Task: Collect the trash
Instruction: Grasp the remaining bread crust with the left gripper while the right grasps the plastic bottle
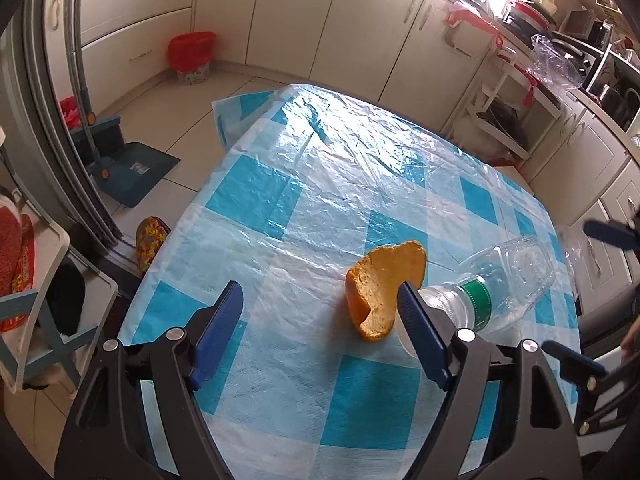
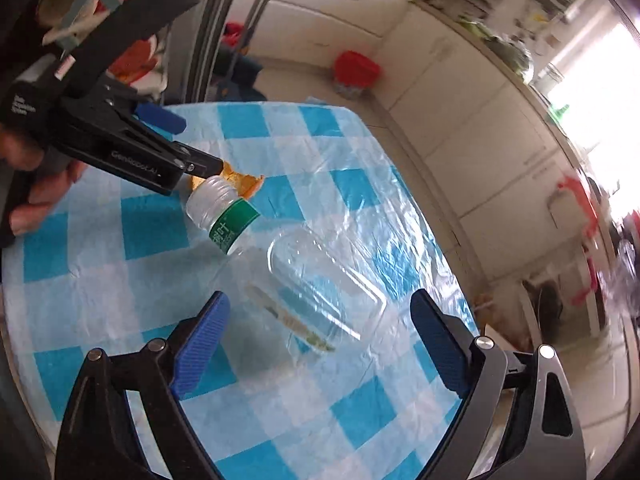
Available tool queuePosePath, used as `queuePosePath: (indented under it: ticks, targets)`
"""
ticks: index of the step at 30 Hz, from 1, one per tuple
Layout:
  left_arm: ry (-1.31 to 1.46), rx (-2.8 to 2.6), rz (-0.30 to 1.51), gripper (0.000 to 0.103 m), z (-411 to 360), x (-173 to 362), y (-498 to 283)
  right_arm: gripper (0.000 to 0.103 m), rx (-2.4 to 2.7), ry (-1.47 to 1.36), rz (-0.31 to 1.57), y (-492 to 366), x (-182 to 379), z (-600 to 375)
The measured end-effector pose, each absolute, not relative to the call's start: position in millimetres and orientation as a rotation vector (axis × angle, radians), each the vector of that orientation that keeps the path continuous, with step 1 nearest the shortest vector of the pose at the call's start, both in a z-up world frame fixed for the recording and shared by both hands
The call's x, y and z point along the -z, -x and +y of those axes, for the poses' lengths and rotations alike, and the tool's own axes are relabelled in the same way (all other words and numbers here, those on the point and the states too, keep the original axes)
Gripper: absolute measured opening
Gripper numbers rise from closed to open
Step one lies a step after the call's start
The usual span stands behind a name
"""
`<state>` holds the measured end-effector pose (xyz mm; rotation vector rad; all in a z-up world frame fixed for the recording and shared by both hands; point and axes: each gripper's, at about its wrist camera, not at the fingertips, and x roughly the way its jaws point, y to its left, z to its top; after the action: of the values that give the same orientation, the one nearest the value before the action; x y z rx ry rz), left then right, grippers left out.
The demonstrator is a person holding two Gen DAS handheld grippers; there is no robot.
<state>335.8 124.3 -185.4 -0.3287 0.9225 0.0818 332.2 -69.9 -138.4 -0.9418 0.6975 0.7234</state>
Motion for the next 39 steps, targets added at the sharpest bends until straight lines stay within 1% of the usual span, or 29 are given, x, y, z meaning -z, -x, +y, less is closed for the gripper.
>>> queuePosePath:
  ticks: [3,7,8,9,11,14,17,19,20,21,22,23,24,25,30,34,37,39]
  targets:
    - [0.322,-0.056,0.942,0.075,130.8,188.7,-341.9,0.088,-0.793,1.058,0.743,-352.0,153.7,-50.2]
    - [0.306,-0.028,0.962,0.075,132.6,191.3,-351.0,0.088,-0.888,1.078,0.864,-369.6,170.7,-38.4]
    - [0.298,-0.020,0.964,0.075,131.1,191.5,-353.3,0.086,-0.906,1.069,0.888,-371.0,173.9,-37.9]
    - [0.288,-0.017,0.964,0.074,129.8,191.3,-355.8,0.082,-0.918,1.057,0.905,-372.8,176.5,-38.0]
    - [0.270,-0.007,0.966,0.072,125.6,192.0,-359.2,0.078,-0.935,1.016,0.957,-376.5,178.3,-38.9]
    - [0.255,0.003,0.964,0.068,119.1,191.5,-362.5,0.075,-0.926,0.943,1.046,-375.0,177.4,-49.6]
    - [0.241,0.007,0.961,0.061,110.6,191.6,-362.2,0.074,-0.867,0.906,1.080,-358.5,175.0,-67.6]
    - [0.233,0.008,0.957,0.053,104.1,191.7,-359.7,0.074,-0.794,0.849,1.099,-345.2,174.5,-83.5]
    - [0.228,0.008,0.954,0.050,99.9,191.9,-358.1,0.074,-0.750,0.804,1.106,-337.8,174.2,-93.9]
    - [0.224,0.009,0.953,0.041,96.5,192.2,-356.8,0.074,-0.712,0.758,1.113,-330.9,173.6,-104.2]
    - [0.225,0.011,0.954,0.025,93.6,192.6,-355.6,0.074,-0.676,0.707,1.117,-323.7,172.2,-114.9]
    - [0.229,0.018,0.960,0.020,90.6,193.4,-354.2,0.074,-0.641,0.647,1.121,-315.8,171.3,-125.5]
    - [0.233,0.029,0.964,0.012,87.6,194.0,-351.9,0.074,-0.603,0.575,1.125,-307.8,169.9,-137.2]
    - [0.232,0.044,0.969,0.007,84.2,194.4,-349.7,0.074,-0.564,0.501,1.129,-302.5,167.1,-149.2]
    - [0.204,0.141,0.988,0.006,58.5,187.7,-319.4,0.074,-0.428,0.231,1.109,-268.6,162.6,-187.7]
    - [0.149,0.178,1.007,0.006,35.9,183.6,-281.2,0.073,-0.375,0.230,1.070,-252.0,168.4,-184.3]
    - [0.131,0.161,1.044,0.006,24.1,185.6,-258.2,0.073,-0.358,0.238,1.040,-240.5,184.8,-183.9]
    - [0.108,0.140,1.054,0.006,18.3,187.7,-249.7,0.057,-0.360,0.245,1.046,-237.5,184.3,-183.0]
